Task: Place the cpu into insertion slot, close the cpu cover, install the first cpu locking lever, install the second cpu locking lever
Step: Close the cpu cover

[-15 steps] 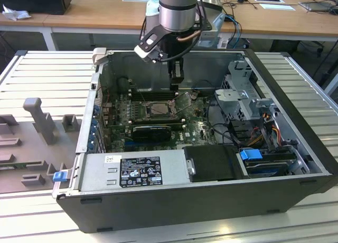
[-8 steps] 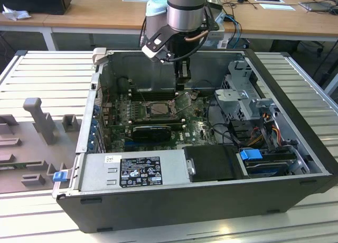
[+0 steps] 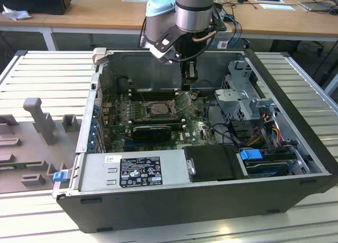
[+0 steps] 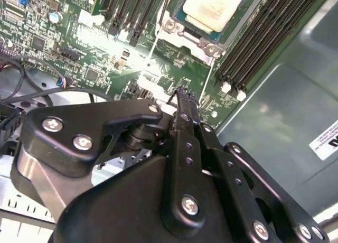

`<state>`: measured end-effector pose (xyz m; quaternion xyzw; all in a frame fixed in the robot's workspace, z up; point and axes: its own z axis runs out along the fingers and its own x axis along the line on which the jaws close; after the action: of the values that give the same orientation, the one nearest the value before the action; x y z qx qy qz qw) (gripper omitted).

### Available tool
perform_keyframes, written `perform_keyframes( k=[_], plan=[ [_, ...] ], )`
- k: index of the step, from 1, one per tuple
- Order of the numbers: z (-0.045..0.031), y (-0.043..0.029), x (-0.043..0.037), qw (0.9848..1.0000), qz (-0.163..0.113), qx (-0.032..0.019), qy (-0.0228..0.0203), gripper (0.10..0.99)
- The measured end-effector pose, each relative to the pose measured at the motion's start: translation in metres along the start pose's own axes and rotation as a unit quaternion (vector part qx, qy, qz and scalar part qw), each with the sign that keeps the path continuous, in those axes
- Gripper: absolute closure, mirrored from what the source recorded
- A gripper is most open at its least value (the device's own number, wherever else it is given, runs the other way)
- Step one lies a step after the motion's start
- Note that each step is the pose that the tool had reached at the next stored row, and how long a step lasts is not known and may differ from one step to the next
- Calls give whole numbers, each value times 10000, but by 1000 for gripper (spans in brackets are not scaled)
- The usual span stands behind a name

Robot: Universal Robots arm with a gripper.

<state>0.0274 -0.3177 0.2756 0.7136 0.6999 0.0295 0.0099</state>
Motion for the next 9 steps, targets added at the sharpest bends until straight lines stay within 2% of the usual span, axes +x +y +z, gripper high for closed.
perform_keyframes(
  k=[1, 3, 6, 9],
  plan=[
    [35, 9, -1, 10000, 0, 0, 0, 980],
    [57, 27, -2, 10000, 0, 0, 0, 980],
    [76, 127, -2, 10000, 1, 6, -1, 980],
    [88, 163, -2, 10000, 1, 6, 0, 980]
  ],
)
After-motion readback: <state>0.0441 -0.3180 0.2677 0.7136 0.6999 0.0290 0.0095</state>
